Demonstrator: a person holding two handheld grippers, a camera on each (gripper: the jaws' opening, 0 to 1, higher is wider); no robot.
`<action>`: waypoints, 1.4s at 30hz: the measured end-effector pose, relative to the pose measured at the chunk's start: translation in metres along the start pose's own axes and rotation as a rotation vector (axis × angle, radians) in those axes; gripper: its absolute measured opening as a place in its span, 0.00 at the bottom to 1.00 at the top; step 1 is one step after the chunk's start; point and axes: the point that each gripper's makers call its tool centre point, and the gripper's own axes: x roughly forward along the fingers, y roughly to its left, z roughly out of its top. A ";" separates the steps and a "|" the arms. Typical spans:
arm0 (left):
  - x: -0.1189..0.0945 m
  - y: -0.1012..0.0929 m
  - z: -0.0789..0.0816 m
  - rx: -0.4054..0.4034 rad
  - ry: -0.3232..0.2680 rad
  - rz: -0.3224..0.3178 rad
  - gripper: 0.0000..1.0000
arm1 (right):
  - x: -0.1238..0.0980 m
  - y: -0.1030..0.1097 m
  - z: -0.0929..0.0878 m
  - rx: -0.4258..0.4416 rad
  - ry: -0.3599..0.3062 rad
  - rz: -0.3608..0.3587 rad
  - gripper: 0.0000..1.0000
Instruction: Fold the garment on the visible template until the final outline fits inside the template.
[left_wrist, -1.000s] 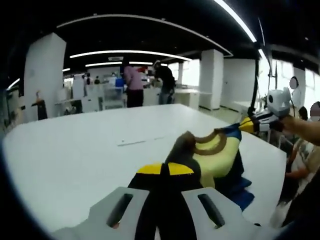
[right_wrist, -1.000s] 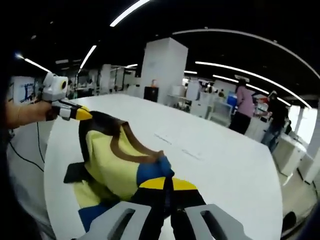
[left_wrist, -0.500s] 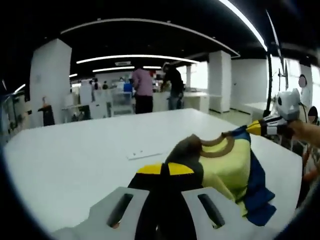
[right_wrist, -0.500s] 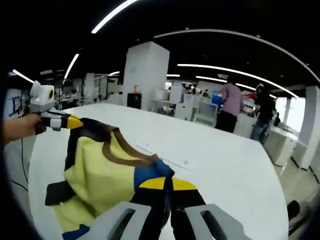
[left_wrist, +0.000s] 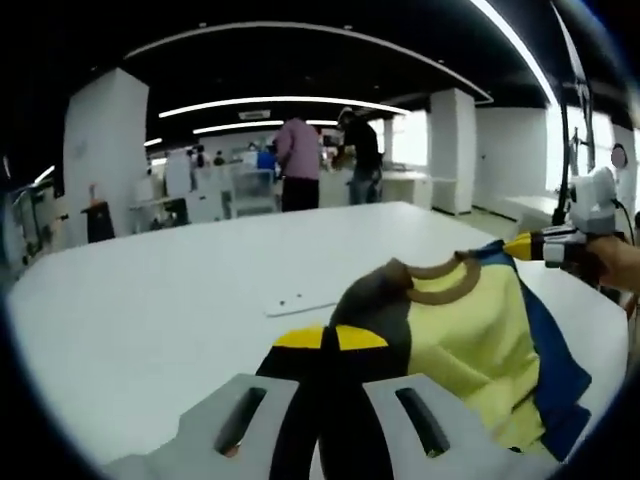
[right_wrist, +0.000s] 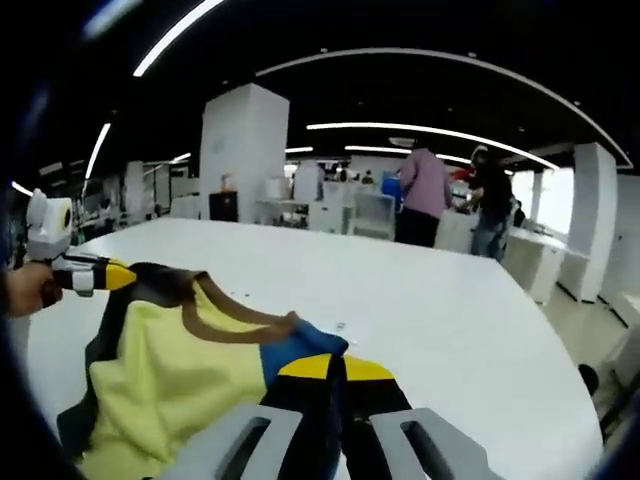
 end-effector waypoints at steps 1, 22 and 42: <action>0.005 0.002 -0.004 0.007 0.008 0.005 0.00 | 0.006 0.000 -0.003 0.005 0.003 -0.002 0.00; 0.057 0.025 -0.069 0.104 0.167 0.037 0.00 | 0.067 0.000 -0.069 0.029 0.191 0.015 0.00; 0.024 0.027 -0.048 0.014 0.137 0.007 0.39 | 0.032 0.027 -0.061 0.060 0.264 0.212 0.43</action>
